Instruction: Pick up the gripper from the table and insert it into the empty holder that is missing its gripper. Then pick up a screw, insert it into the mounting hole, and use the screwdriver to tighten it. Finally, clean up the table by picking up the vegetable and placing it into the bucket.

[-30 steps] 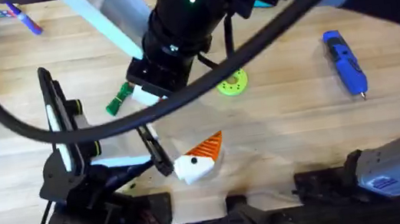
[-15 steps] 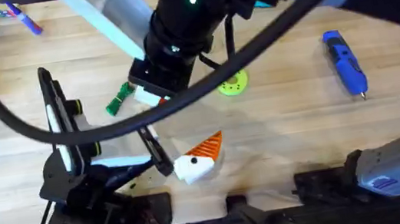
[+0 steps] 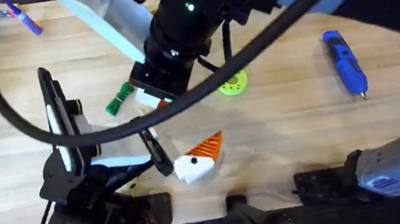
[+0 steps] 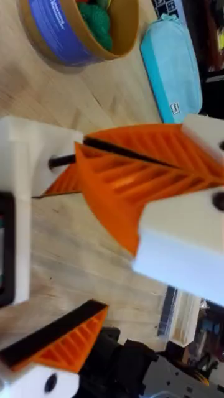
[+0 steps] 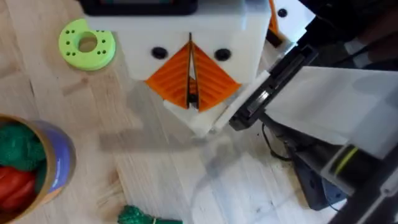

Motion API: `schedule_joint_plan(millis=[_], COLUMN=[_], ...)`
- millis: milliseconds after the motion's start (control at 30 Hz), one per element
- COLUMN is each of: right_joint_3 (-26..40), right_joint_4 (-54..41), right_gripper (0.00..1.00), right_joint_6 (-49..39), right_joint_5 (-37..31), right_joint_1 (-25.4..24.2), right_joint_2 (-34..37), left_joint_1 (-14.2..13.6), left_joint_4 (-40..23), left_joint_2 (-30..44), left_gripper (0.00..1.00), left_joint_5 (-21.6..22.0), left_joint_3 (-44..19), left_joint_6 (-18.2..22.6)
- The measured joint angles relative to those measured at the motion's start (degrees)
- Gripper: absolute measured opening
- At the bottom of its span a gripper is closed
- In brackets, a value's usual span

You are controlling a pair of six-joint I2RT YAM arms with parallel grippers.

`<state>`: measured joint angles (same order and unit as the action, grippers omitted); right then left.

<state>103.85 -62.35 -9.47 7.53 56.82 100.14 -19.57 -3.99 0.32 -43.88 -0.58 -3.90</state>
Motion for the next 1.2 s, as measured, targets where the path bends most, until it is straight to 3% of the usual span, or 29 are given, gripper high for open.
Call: schedule_joint_plan(millis=[1200], right_joint_3=[-2.4], right_joint_4=[0.9], right_gripper=[0.006], right_joint_6=[0.0], right_joint_5=[-0.2], right_joint_1=[-0.2], right_joint_2=[0.0], left_joint_1=[0.0], left_joint_4=[0.0], left_joint_2=[0.0], left_gripper=[0.992], left_joint_5=[0.0], left_joint_3=[0.0], left_joint_6=[-0.2])
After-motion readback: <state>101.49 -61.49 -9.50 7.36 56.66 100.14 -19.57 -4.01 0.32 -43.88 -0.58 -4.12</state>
